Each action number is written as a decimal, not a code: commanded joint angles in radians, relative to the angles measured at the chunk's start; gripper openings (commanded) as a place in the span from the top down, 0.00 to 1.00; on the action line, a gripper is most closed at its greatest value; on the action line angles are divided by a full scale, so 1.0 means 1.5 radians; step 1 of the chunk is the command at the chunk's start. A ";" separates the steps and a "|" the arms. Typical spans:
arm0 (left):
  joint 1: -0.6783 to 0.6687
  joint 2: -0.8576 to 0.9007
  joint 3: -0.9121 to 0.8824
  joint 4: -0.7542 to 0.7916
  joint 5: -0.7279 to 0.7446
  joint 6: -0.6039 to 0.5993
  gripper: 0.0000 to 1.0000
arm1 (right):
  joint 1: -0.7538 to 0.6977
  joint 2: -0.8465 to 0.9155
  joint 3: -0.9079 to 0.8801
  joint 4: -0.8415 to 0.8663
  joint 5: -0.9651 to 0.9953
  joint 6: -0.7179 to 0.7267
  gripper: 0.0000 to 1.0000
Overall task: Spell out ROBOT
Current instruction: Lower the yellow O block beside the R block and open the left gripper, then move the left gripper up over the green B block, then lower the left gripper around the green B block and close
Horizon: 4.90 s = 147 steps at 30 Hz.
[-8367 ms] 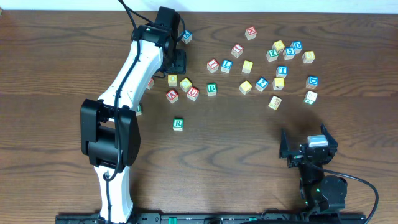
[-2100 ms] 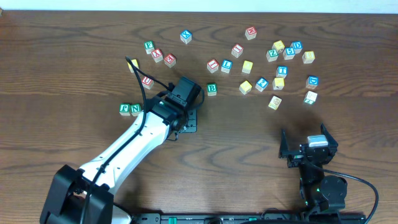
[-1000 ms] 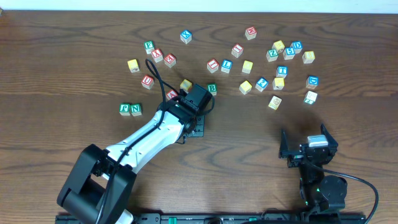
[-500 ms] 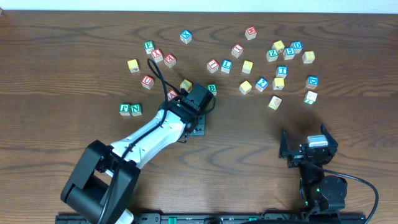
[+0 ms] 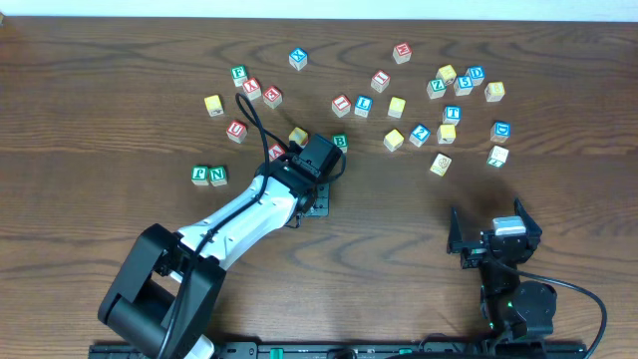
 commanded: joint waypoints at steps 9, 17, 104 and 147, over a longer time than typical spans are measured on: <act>-0.002 0.009 -0.018 0.004 -0.013 -0.003 0.92 | -0.004 0.000 -0.001 -0.003 -0.003 0.005 0.01; -0.002 0.009 -0.039 0.031 -0.013 -0.003 0.92 | -0.004 0.000 -0.001 -0.003 -0.003 0.005 0.01; 0.054 0.340 0.580 -0.228 0.030 -0.046 0.23 | -0.004 0.000 -0.001 -0.003 -0.003 0.005 0.01; 0.025 0.401 0.577 -0.187 -0.005 -0.067 0.37 | -0.004 0.000 -0.001 -0.003 -0.003 0.005 0.01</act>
